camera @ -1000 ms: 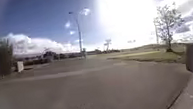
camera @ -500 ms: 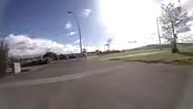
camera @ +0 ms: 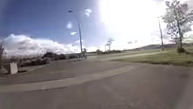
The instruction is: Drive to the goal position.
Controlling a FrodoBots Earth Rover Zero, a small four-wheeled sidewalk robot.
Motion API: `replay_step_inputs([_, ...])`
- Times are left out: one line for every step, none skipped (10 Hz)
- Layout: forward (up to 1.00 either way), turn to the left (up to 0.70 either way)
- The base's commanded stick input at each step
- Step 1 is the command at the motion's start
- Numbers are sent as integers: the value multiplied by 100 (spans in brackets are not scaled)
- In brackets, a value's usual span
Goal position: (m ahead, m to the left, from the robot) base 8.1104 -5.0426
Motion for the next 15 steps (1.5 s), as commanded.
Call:
replay_step_inputs([100, 0])
replay_step_inputs([100, 0])
replay_step_inputs([100, 0])
replay_step_inputs([100, 0])
replay_step_inputs([100, 0])
replay_step_inputs([100, 0])
replay_step_inputs([100, 0])
replay_step_inputs([100, 0])
replay_step_inputs([100, 0])
replay_step_inputs([100, -2])
replay_step_inputs([100, -4])
replay_step_inputs([100, -18])
replay_step_inputs([100, -34])
replay_step_inputs([100, 0])
replay_step_inputs([100, 0])
